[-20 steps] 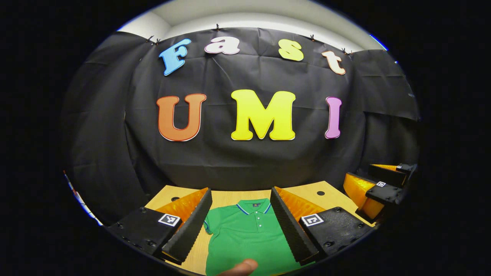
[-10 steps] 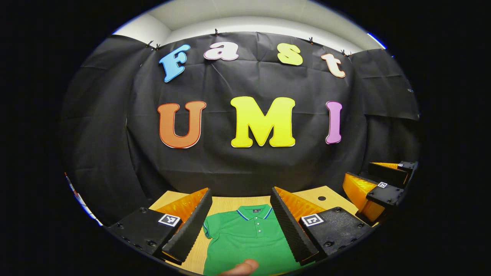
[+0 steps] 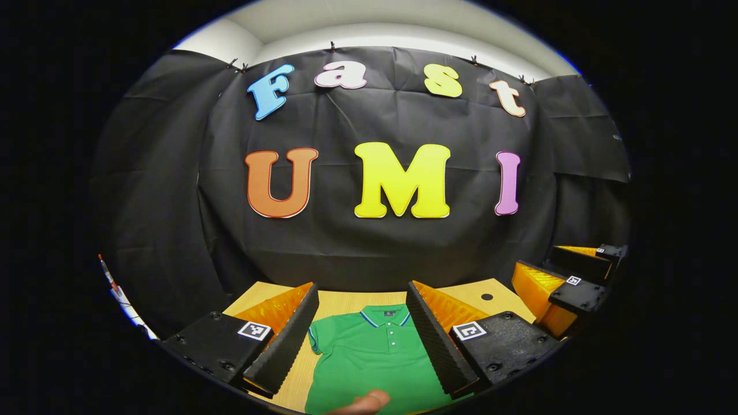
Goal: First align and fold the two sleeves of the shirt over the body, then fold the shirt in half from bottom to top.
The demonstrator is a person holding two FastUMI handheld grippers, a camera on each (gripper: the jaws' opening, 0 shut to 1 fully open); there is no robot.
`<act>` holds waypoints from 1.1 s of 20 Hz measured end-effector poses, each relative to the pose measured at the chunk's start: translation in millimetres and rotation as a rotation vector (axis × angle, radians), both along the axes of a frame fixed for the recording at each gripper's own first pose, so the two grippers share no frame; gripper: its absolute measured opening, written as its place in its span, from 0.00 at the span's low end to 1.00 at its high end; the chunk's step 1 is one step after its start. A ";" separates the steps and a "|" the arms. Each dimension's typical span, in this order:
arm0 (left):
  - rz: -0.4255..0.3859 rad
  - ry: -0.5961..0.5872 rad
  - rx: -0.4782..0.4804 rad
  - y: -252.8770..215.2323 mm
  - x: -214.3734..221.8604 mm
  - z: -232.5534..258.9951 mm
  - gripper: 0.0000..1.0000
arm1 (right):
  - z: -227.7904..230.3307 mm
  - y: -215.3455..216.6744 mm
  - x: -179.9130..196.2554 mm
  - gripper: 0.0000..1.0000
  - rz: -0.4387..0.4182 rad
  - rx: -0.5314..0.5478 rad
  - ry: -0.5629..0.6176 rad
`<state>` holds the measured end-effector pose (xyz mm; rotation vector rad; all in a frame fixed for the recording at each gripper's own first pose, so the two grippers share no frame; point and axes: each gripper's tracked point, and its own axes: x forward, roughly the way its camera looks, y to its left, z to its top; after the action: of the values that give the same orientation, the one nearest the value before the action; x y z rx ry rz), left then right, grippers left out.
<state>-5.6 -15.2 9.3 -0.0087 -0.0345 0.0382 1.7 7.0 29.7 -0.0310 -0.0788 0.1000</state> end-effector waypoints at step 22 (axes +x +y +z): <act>0.192 0.086 -0.005 12.1 -20.2 -30.2 0.99 | -209.4 -57.1 211.9 0.96 -0.024 0.037 0.453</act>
<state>-25.8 -3.1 -21.0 -0.0090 0.0514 0.2307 213.6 -50.1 -179.7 0.0285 0.3718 0.0799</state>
